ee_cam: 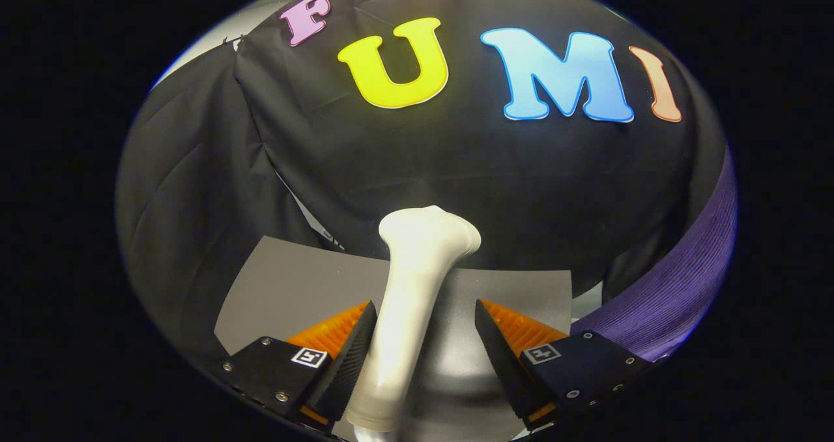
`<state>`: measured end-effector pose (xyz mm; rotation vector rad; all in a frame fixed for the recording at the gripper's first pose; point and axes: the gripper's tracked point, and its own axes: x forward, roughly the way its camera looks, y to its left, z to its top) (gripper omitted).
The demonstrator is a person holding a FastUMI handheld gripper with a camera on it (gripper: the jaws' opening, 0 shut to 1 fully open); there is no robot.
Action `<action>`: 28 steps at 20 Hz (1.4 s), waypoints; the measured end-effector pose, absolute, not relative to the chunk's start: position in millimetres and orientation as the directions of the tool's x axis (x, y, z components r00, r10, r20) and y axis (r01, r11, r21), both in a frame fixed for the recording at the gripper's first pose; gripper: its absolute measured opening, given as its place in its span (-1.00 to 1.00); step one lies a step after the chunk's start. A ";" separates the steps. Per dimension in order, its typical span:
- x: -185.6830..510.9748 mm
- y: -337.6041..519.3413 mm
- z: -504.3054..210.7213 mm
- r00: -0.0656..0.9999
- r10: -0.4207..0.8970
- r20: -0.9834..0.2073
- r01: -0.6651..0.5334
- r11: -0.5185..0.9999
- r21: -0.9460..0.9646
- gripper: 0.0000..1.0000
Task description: Iron the clothes twice with a garment steamer, once on the left side and once on the right side.
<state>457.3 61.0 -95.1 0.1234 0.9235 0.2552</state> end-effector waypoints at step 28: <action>257.1 35.5 10.5 0.776 0.333 -0.536 -0.234 0.941 0.246 -0.26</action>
